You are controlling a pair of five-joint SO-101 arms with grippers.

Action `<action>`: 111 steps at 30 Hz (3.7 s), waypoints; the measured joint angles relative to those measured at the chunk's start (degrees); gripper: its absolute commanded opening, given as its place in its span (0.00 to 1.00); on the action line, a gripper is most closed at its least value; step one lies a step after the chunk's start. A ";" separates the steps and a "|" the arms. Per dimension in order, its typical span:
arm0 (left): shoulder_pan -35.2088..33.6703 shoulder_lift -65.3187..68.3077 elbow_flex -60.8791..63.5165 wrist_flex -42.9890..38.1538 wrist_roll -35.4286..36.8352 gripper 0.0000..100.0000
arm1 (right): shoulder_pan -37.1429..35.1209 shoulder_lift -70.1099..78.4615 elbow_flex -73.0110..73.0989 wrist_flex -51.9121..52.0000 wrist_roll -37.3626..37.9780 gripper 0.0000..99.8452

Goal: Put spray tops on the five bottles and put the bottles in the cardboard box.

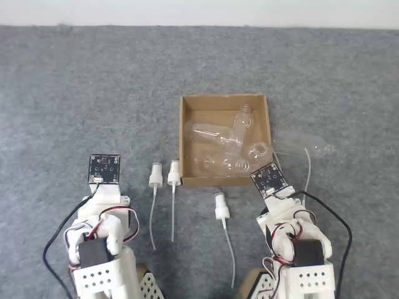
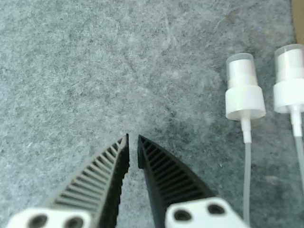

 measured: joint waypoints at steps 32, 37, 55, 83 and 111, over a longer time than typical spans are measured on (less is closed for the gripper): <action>0.00 0.00 0.00 0.00 0.00 0.03 | 0.09 0.00 0.00 -14.42 0.00 0.01; 0.00 0.00 0.00 0.00 0.00 0.03 | 0.35 0.00 0.00 -10.29 0.00 0.01; 0.88 0.00 0.00 0.00 0.00 0.03 | 16.26 0.00 0.00 -8.35 15.82 0.01; 0.88 0.00 0.00 0.00 0.00 0.03 | 4.04 0.00 0.00 -2.29 16.00 0.01; 0.88 0.00 0.00 0.00 0.00 0.03 | 4.04 0.00 0.00 -0.09 16.00 0.01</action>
